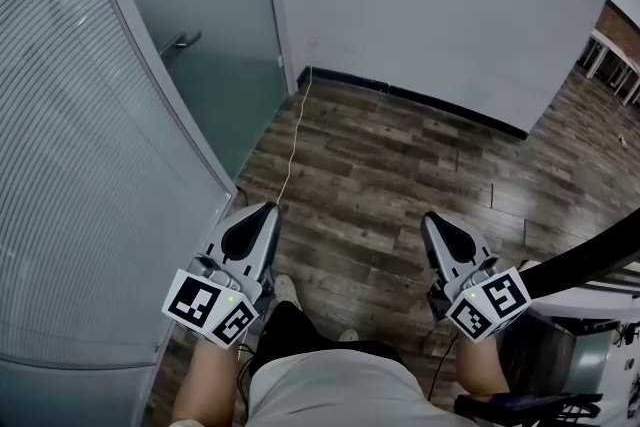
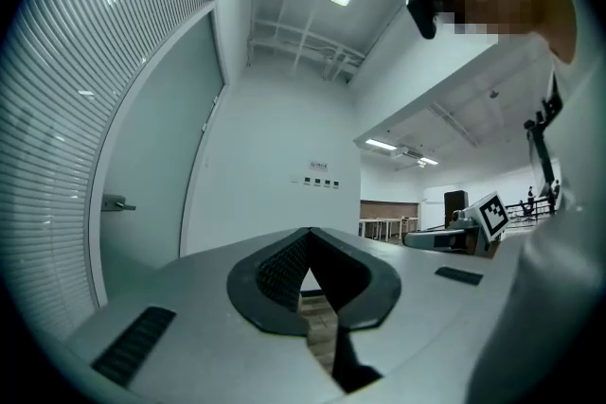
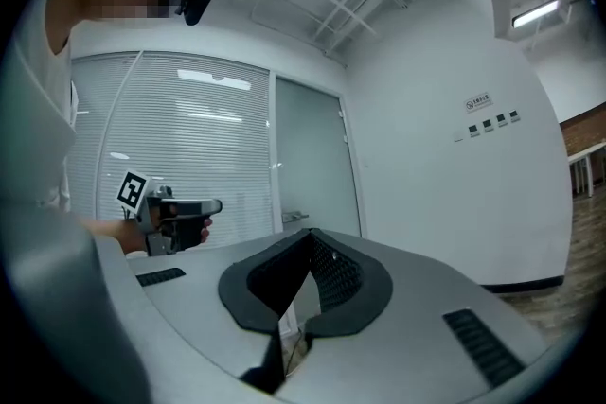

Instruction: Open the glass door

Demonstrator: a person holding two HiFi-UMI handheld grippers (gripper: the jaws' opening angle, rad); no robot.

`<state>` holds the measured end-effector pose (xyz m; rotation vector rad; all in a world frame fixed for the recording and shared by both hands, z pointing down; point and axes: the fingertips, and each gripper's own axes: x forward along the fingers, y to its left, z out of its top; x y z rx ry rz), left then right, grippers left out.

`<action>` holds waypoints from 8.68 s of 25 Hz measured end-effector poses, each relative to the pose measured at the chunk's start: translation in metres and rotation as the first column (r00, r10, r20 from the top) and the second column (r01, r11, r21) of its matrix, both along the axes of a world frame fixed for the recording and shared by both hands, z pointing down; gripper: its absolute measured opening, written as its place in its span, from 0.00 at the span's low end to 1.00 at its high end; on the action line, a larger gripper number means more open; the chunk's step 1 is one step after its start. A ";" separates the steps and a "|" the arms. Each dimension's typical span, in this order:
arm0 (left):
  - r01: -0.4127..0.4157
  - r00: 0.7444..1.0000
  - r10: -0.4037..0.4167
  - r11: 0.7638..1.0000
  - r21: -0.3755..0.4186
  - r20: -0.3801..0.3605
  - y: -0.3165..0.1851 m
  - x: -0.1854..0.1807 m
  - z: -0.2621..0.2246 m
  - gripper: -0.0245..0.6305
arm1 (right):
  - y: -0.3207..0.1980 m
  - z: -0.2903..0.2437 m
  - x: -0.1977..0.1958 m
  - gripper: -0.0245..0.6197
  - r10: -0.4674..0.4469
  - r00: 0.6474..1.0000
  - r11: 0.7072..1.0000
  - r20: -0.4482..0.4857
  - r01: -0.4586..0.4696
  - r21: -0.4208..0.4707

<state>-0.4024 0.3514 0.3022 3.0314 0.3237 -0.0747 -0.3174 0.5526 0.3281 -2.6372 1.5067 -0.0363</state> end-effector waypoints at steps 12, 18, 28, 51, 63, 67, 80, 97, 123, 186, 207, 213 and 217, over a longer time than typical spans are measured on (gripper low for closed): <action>-0.033 0.999 0.034 0.999 -0.031 0.025 -0.035 0.103 0.007 0.04 | -0.029 0.006 0.090 0.04 0.018 1.000 1.000 0.003 -0.018 0.011; -0.027 0.999 0.028 0.999 -0.042 0.025 -0.083 0.175 0.006 0.04 | -0.076 -0.002 0.162 0.04 0.021 1.000 1.000 -0.004 -0.020 0.014; 0.027 0.998 -0.026 1.000 -0.009 0.058 -0.207 0.265 0.022 0.04 | -0.215 -0.011 0.262 0.04 -0.055 0.998 0.998 -0.016 0.056 0.019; 0.439 0.898 -0.439 0.897 -0.050 0.017 -0.414 0.374 0.016 0.04 | -0.474 -0.014 0.447 0.04 -0.468 0.883 0.883 -0.037 0.469 0.006; 0.674 0.739 -0.674 0.738 -0.033 0.014 -0.472 0.460 0.013 0.04 | -0.573 -0.008 0.564 0.04 -0.697 0.717 0.717 -0.027 0.696 -0.032; 0.734 0.679 -0.733 0.679 -0.025 0.031 -0.488 0.452 0.013 0.04 | -0.609 -0.009 0.562 0.04 -0.760 0.649 0.650 -0.030 0.760 -0.029; 0.809 0.588 -0.808 0.587 -0.038 0.045 -0.545 0.436 0.032 0.04 | -0.704 0.011 0.550 0.04 -0.814 0.581 0.581 -0.001 0.814 0.000; 0.848 0.529 -0.845 0.522 -0.091 0.082 -0.622 0.396 0.052 0.04 | -0.831 0.045 0.468 0.27 -0.947 0.310 0.307 0.082 0.950 -0.050; 0.934 0.354 -0.924 0.341 -0.110 0.144 -0.642 0.395 0.077 0.04 | -0.931 0.161 0.428 0.45 -0.987 0.009 -0.091 0.161 0.791 -0.605; 0.963 0.262 -0.956 0.250 -0.101 0.133 -0.651 0.378 0.073 0.04 | -1.082 0.180 0.427 0.25 -0.975 0.177 0.064 0.132 0.797 -0.601; 0.967 0.251 -0.962 0.244 -0.074 0.107 -0.701 0.413 0.076 0.04 | -1.186 0.181 0.450 0.25 -0.961 0.261 0.168 0.086 0.806 -0.568; 0.971 0.237 -0.966 0.232 -0.060 0.098 -0.735 0.423 0.075 0.04 | -1.211 0.181 0.460 0.24 -0.959 0.260 0.156 0.113 0.816 -0.556; 0.970 0.241 -0.965 0.236 -0.055 0.101 -0.750 0.435 0.084 0.04 | -1.231 0.185 0.466 0.24 -0.958 0.267 0.165 0.108 0.818 -0.551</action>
